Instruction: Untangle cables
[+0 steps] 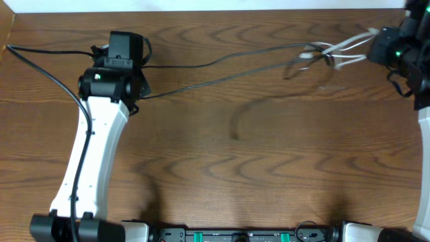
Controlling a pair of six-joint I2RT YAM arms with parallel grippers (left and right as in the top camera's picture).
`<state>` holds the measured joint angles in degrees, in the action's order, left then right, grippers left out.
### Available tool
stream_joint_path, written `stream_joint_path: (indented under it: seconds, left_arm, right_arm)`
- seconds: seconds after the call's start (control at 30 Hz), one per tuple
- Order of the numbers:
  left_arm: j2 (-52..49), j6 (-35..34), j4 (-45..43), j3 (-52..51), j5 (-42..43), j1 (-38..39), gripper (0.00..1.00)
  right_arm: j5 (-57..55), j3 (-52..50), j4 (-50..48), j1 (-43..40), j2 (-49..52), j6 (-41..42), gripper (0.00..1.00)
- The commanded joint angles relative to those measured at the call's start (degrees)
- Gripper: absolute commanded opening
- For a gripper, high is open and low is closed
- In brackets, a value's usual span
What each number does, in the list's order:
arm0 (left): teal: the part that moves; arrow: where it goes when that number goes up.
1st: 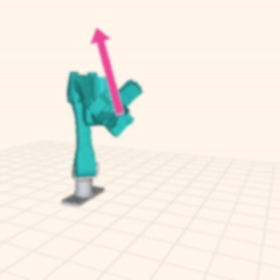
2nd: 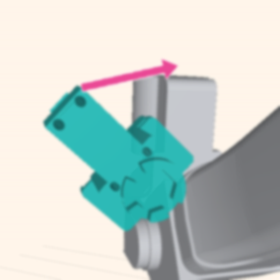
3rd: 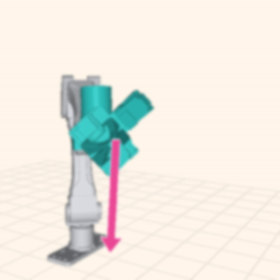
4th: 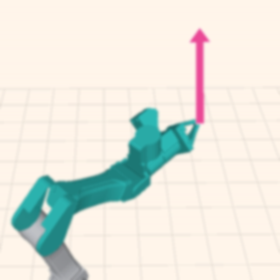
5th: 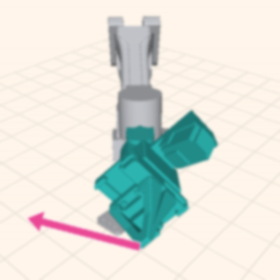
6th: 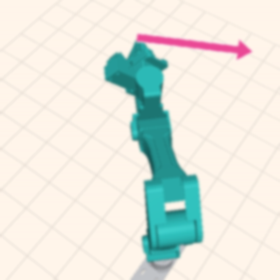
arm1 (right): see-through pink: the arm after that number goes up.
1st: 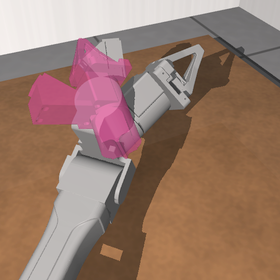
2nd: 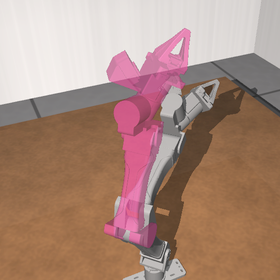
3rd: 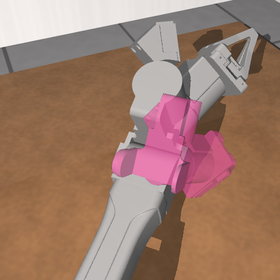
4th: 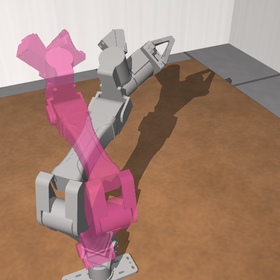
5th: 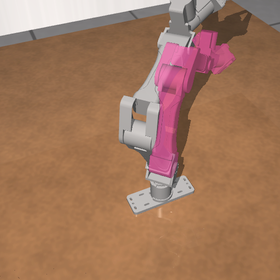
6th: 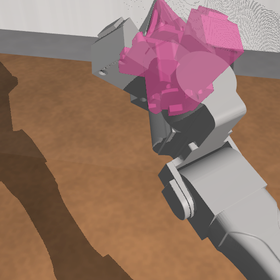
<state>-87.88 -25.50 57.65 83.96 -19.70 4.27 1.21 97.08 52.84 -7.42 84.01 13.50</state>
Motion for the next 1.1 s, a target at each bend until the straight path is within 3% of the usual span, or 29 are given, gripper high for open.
stream_joint_path:
  seconds: [0.0, 0.17, 0.37, 0.57, 0.77, 0.9, 1.07]
  left_arm:
    - [-2.4, -0.1, 0.9, 0.6, -3.7, -3.8, 0.07]
    - [-5.3, 0.9, 1.7, 0.6, -3.7, -8.9, 0.07]
    - [-6.1, 12.1, -1.5, 0.6, 3.4, -9.7, 0.07]
    - [-6.1, 25.9, -4.6, 0.6, 26.0, -9.7, 0.08]
    - [-6.1, 36.3, -3.9, 0.6, 50.9, -9.7, 0.36]
    - [-6.1, 38.0, -3.9, 0.6, 60.3, -9.6, 0.45]
    - [-6.1, 39.1, -3.7, 0.5, 65.1, -8.3, 0.46]
  right_arm:
    - [-7.1, 0.3, 0.7, -1.6, 0.0, 2.3, 0.01]
    - [-2.3, 0.3, 0.9, -1.5, 0.0, 2.1, 0.01]
    - [6.7, 0.3, 0.8, -0.2, 0.0, -0.3, 0.01]
    - [20.8, 0.3, 1.5, 4.0, 1.3, -5.3, 0.01]
    - [22.9, 0.3, 2.8, 11.1, 4.6, -5.7, 0.01]
    - [22.9, 0.3, 2.1, 14.4, 6.6, -5.1, 0.01]
    - [23.0, 0.3, 0.4, 16.3, 8.4, -1.4, 0.01]
